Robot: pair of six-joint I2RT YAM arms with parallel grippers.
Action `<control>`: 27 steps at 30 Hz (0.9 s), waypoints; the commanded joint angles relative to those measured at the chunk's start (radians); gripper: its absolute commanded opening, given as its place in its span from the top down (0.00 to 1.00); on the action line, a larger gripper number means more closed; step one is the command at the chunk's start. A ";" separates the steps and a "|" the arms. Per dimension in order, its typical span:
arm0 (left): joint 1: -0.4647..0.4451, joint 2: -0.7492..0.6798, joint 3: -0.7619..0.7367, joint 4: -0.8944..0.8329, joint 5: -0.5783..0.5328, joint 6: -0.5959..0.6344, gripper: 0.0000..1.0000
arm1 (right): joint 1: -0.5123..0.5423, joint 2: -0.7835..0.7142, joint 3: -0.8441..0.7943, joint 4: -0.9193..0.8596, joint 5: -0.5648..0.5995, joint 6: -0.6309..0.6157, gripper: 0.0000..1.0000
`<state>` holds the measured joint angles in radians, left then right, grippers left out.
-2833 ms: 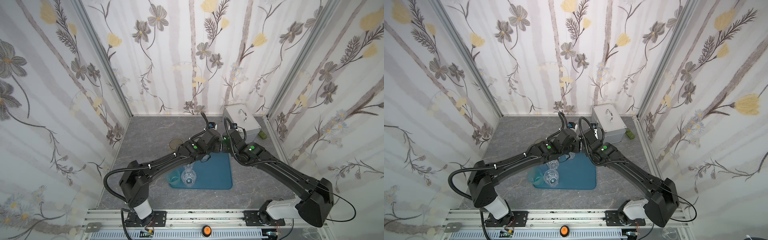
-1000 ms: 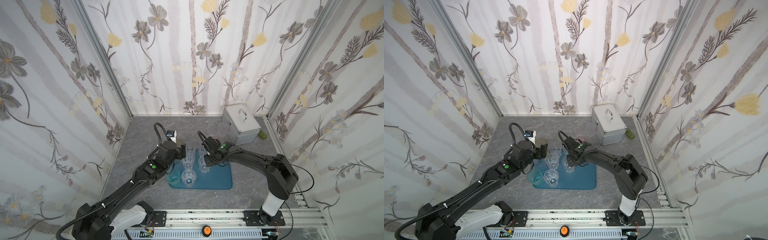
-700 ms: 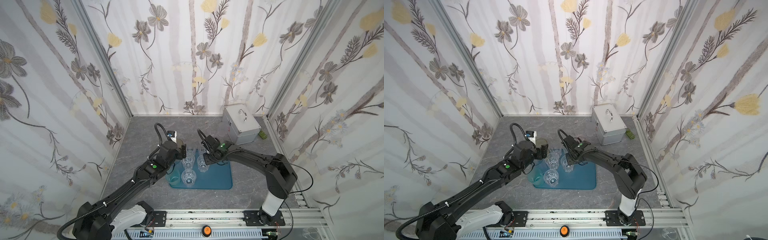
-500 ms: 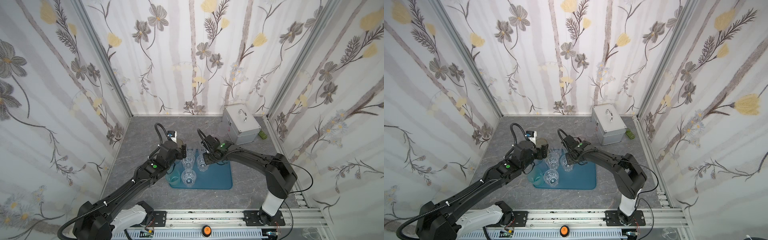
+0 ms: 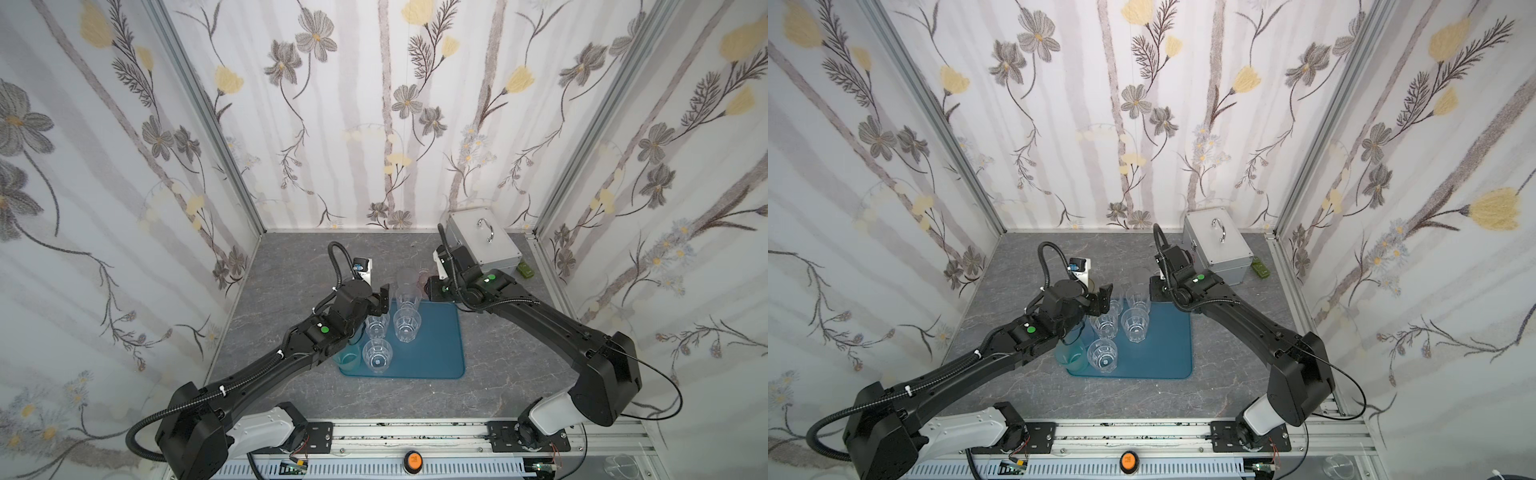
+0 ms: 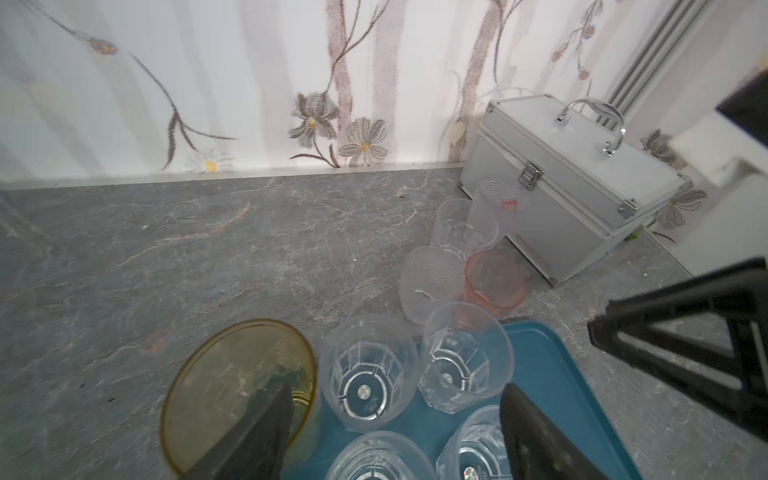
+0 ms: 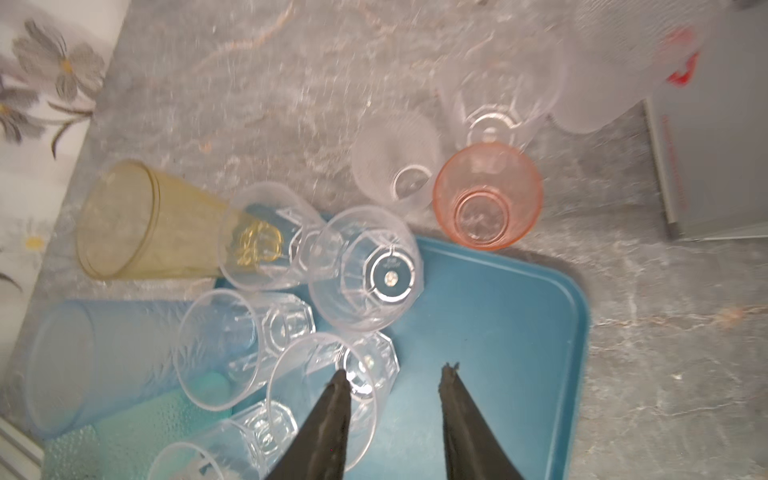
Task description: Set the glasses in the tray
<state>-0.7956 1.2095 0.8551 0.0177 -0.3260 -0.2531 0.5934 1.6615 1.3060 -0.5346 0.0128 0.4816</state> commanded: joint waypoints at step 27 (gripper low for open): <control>-0.073 -0.045 -0.166 0.199 -0.055 -0.056 0.17 | -0.135 0.484 0.381 0.069 0.145 0.040 0.57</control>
<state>-0.8722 1.1732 0.6998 0.1905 -0.3798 -0.2893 0.4595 2.1143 1.6627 -0.4576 0.1230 0.4973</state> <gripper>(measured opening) 0.826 0.429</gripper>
